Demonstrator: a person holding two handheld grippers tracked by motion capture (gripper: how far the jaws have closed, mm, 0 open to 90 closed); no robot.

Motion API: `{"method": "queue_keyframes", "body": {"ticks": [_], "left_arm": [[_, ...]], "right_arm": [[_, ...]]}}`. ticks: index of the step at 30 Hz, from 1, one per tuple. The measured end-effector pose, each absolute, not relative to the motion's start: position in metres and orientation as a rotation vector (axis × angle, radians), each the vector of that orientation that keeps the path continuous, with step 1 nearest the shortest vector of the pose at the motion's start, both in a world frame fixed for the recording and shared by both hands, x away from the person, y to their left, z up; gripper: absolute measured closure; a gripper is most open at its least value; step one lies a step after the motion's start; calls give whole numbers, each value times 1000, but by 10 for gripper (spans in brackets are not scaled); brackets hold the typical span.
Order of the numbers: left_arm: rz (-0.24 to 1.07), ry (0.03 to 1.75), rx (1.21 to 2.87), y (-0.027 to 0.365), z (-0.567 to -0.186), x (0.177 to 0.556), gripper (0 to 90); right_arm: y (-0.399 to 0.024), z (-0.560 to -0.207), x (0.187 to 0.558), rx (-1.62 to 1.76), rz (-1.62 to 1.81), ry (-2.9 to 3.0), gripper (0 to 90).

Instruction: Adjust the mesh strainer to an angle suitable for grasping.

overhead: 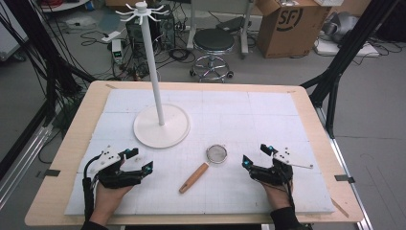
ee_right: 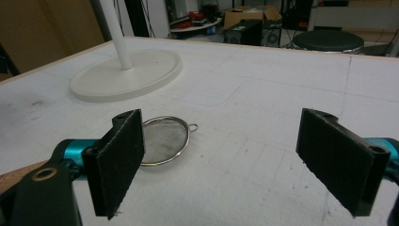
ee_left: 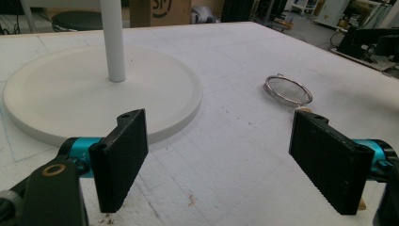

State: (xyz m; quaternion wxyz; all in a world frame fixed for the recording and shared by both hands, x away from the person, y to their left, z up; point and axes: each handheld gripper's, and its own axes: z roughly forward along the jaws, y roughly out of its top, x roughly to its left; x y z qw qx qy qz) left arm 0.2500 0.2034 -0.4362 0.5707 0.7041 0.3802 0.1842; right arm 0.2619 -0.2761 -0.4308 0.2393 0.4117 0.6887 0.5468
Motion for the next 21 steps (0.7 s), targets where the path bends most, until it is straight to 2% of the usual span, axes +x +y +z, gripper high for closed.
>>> {"method": "queue_keyframes", "body": {"ticks": [10,12,15,16,17,18,20,21], "left_arm": [[435,891,1653,203,-436,250,205],[435,890,1653,203,-436,250,206],[437,891,1653,203,-436,250,205],[440,891,1652,203,-436,249,205],[443,892,1654,203,-436,249,205],[443,894,1651,203,-436,249,205],[444,894,1652,203,-436,250,205],[445,896,1652,203,-436,250,205]], "right_arm": [[-274,-430,261,1137,1511,1891,162],[-275,-430,261,1139,1522,1886,239],[-275,-430,261,1150,1528,1879,282],[-276,-429,261,1152,1542,1874,353],[-276,-429,261,1152,1542,1874,353],[-276,-428,261,1165,1556,1868,433],[-276,-428,262,1167,1572,1877,464],[-275,-428,262,1172,1590,1895,514]]}}
